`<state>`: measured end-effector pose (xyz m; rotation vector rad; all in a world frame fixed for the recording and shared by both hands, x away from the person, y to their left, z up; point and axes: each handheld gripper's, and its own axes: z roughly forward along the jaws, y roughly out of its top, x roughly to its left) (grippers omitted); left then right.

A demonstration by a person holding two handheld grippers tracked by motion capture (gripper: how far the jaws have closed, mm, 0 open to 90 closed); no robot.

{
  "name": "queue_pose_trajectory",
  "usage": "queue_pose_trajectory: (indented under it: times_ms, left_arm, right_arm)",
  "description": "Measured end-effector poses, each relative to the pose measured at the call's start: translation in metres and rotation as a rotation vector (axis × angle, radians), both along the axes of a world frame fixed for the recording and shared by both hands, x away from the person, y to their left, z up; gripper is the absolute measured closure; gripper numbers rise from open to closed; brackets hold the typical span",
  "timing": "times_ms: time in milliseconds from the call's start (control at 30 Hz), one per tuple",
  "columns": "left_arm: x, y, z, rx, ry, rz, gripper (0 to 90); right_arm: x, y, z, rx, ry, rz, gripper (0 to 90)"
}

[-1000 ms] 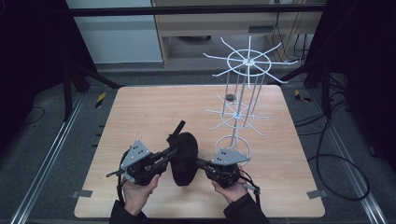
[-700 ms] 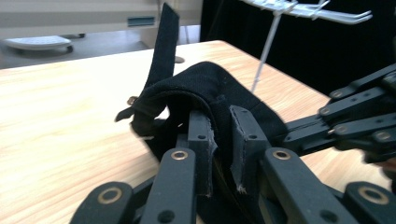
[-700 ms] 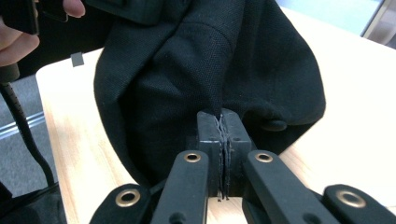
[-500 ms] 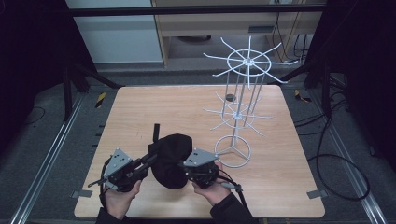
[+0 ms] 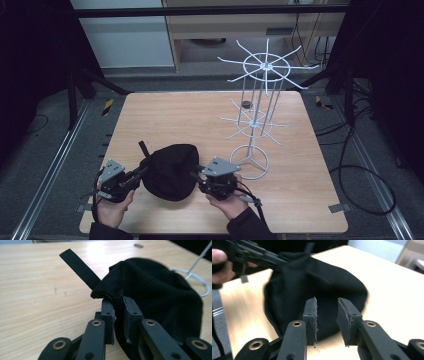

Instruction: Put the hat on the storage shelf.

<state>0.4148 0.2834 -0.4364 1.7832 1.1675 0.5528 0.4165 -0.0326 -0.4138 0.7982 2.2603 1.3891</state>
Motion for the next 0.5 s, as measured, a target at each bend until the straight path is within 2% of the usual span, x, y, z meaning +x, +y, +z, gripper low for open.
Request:
queue_pose_trajectory:
  times_ms: [133, 267, 467, 500]
  left_arm:
    - [0.005, 0.007, -0.009, 0.039, 0.039, 0.018, 79.3]
    - [0.009, 0.013, -0.018, 0.082, 0.082, 0.036, 79.0]
    - [0.017, 0.017, -0.03, 0.106, 0.14, 0.061, 76.7]
    - [0.018, 0.019, -0.032, 0.113, 0.143, 0.064, 76.7]
  right_arm:
    - [0.0, -0.032, -0.013, -0.005, 0.027, -0.056, 64.7]
    - [-0.002, -0.054, -0.025, -0.019, 0.04, -0.11, 60.5]
    - [-0.004, -0.086, -0.038, -0.011, 0.061, -0.179, 51.0]
    - [-0.004, -0.086, -0.038, -0.011, 0.061, -0.179, 51.0]
